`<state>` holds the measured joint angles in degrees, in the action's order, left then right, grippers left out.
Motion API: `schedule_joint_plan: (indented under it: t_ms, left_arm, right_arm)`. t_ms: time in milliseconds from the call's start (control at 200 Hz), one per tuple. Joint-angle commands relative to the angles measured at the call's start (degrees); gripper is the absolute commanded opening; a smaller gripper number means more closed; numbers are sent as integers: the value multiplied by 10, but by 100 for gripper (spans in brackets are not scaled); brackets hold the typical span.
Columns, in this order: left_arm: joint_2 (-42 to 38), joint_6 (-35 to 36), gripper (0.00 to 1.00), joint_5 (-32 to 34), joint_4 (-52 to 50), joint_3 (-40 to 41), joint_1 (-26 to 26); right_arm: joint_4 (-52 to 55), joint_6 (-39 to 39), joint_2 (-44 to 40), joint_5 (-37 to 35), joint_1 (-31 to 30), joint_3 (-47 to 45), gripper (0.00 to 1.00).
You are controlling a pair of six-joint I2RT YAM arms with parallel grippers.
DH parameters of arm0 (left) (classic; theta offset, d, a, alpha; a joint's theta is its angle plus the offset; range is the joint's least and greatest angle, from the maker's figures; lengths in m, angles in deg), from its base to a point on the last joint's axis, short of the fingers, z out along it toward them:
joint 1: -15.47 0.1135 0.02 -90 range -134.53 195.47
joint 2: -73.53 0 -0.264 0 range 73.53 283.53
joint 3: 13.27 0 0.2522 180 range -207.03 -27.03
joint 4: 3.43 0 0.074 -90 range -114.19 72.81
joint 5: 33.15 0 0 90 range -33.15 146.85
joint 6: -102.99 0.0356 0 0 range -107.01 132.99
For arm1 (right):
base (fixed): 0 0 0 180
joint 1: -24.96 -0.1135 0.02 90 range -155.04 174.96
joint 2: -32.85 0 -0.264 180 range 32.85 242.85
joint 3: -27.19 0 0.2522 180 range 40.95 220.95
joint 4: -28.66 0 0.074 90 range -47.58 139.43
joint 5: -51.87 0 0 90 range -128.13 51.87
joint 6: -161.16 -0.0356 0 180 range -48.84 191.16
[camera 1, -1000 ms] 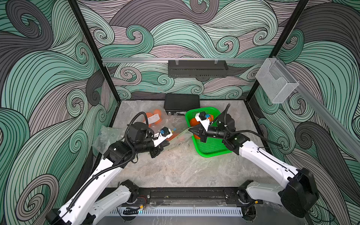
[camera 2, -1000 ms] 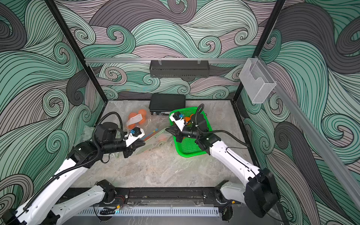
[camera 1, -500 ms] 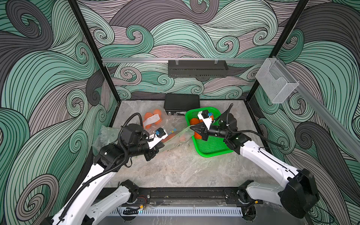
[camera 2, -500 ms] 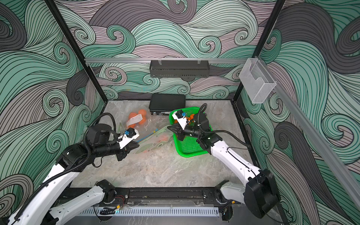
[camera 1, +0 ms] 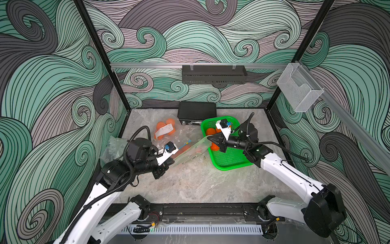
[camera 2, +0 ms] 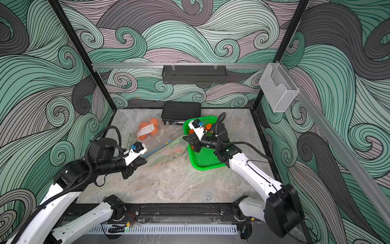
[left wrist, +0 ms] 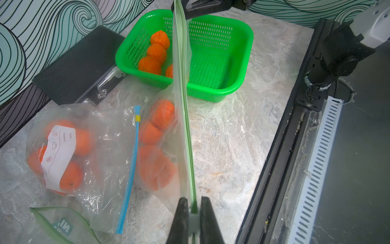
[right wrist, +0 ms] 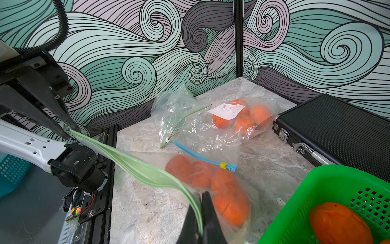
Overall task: Open the zip-top bag and take out the orange
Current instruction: Unzip the zipper on the zipper food storage bag.
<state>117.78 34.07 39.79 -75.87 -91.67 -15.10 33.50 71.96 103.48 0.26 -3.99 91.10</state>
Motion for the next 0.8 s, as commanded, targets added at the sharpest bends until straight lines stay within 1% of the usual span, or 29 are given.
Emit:
schedule_joint_plan:
  t_ms: [0,60,80,110,130,170,225,270,350,405,480,540,645,736,791]
  left_arm:
    - [-15,-10,0,4,-56,5,0]
    - [-10,-15,0,0,-47,6,0]
    - [-8,-17,8,-2,-43,6,0]
    - [-5,-22,26,-4,-36,6,0]
    - [-3,-25,36,-8,-30,5,-1]
    - [3,-39,51,-20,-15,4,0]
    - [12,-71,66,-51,3,-4,-1]
    - [16,-94,73,-87,19,-18,0]
    - [17,-130,80,-124,70,-54,0]
    - [22,-149,82,-134,97,-80,0]
    - [44,-151,82,-142,101,-115,0]
    - [69,-141,80,-138,87,-131,0]
    - [116,-130,71,-104,68,-146,0]
    - [141,-123,66,-99,90,-139,0]
    - [151,-113,65,-109,113,-127,0]
  right_arm:
    - [-23,-13,-3,-42,25,-3,0]
    - [-25,-14,-1,-32,23,-3,0]
    - [-26,-15,-1,-29,23,-3,0]
    - [-30,-15,-1,-23,21,-4,0]
    - [-31,-15,1,-20,20,-5,0]
    - [-34,-12,2,-11,15,-5,0]
    - [-37,-8,5,6,7,-5,0]
    - [-43,-3,6,18,-1,-8,0]
    - [-49,10,7,28,-18,-12,0]
    - [-50,19,6,38,-28,-12,0]
    - [-50,28,3,46,-38,-14,0]
    - [-49,36,-1,54,-45,-15,0]
    - [-44,45,-4,56,-53,-17,0]
    - [-40,47,-3,56,-57,-18,0]
    - [-40,48,-2,56,-57,-18,0]
